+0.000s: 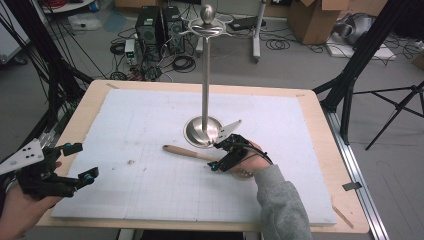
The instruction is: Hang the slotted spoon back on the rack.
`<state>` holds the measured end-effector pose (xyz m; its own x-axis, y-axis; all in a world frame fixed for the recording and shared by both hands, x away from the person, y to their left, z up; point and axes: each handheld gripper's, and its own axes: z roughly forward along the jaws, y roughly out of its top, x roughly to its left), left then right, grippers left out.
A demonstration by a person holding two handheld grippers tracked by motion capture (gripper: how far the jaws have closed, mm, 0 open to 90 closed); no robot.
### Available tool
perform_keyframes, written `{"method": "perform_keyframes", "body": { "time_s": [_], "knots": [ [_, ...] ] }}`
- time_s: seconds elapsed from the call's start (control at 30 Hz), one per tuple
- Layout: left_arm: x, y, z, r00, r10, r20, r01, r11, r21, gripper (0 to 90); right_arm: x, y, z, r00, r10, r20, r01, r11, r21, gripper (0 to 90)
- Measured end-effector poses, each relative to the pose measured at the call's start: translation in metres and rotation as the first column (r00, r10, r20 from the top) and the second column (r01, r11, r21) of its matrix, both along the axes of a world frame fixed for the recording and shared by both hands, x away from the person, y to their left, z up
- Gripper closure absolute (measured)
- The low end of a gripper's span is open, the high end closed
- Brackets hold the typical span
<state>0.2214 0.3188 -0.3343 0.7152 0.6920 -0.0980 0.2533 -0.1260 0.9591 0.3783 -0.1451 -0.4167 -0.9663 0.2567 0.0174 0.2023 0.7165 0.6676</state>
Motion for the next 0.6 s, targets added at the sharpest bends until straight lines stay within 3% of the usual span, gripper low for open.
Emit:
{"method": "perform_keyframes", "body": {
  "time_s": [0.3,0.6],
  "knots": [
    [0.0000,-0.0003,-0.0004,1.0000,0.000,-0.003,0.000,1.0000,0.005,2.0,-0.0021,0.0033,-0.0017,0.9998,0.021,-0.004,-0.021,0.999,-0.047,34.2],
    [-0.0001,0.0004,-0.0003,1.0000,0.002,-0.003,-0.002,1.0000,0.001,2.0,-0.0036,0.0053,-0.0026,0.9995,-0.014,-0.027,0.010,0.993,-0.121,44.7]
  ]
}}
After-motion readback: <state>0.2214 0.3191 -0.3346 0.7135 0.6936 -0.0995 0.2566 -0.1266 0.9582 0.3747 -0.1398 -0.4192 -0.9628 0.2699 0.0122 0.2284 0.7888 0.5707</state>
